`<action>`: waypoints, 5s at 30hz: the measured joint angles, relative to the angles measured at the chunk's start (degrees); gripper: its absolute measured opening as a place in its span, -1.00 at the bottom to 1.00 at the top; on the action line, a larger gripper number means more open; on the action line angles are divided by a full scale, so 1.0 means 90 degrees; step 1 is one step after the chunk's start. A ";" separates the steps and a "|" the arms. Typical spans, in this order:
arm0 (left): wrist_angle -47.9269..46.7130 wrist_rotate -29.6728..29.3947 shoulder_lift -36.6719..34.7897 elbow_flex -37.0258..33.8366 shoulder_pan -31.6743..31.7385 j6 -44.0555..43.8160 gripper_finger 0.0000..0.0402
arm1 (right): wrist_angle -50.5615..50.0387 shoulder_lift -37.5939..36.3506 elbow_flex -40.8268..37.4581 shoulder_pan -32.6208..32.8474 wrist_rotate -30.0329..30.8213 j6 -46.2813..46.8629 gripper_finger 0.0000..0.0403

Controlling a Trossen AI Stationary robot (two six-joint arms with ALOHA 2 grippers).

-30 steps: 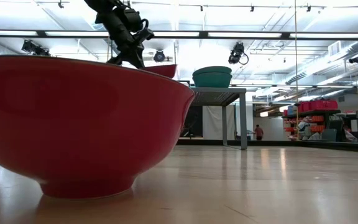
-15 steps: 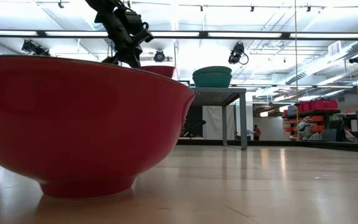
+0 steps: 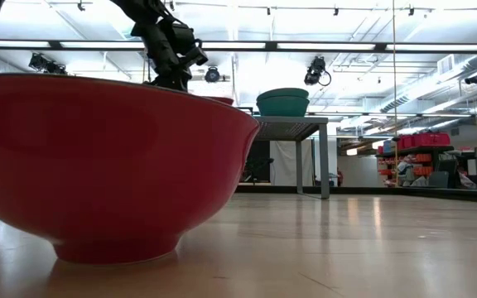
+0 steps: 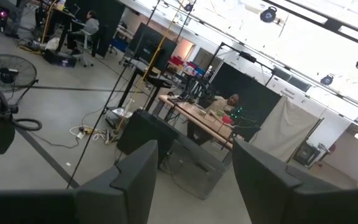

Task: Pick & Place Mini bowls
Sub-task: Put the right red and white patterned bowl on the shelf, then stack the top blue and white patterned bowl on top of the other blue and white patterned bowls on the shelf

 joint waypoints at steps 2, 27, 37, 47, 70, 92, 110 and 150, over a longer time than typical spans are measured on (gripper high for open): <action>0.0002 -0.0002 0.0000 0.0000 0.0008 0.0001 -0.97 | 0.0000 0.0000 0.0000 0.0000 0.0000 -0.0011 0.04; 0.0096 -0.0353 0.0002 0.0000 0.0006 -0.0016 -0.54 | 0.0000 0.0002 -0.0002 0.0000 0.0000 -0.0018 0.04; 0.0000 -0.0367 0.0002 0.0417 0.0006 0.0037 -0.24 | 0.0000 0.0002 -0.0002 0.0000 0.0000 -0.0021 0.04; -0.0908 -0.0322 -0.0002 0.2324 -0.0278 0.0777 -0.10 | -0.0005 0.0002 -0.0002 0.0005 0.0000 -0.0028 0.04; -0.1785 -0.2168 -0.0002 0.3298 -0.2578 0.2245 -0.10 | -0.4497 -0.1094 -0.0005 -0.0039 -0.2901 0.3217 0.04; -0.0675 -0.2921 -0.0063 0.3288 -0.4656 0.2125 -0.10 | -0.4153 -0.2183 -0.1364 0.0377 -0.3239 0.4007 0.04; 0.0350 -0.3542 -0.0160 0.2808 -0.5462 0.1985 -0.10 | -0.0835 -0.3914 -0.4984 0.1052 -0.3240 0.4440 0.04; 0.1963 -0.3180 -0.2135 -0.1505 -0.6221 0.0161 -0.10 | -0.0806 -0.3908 -0.5051 0.1052 -0.3249 0.4674 0.04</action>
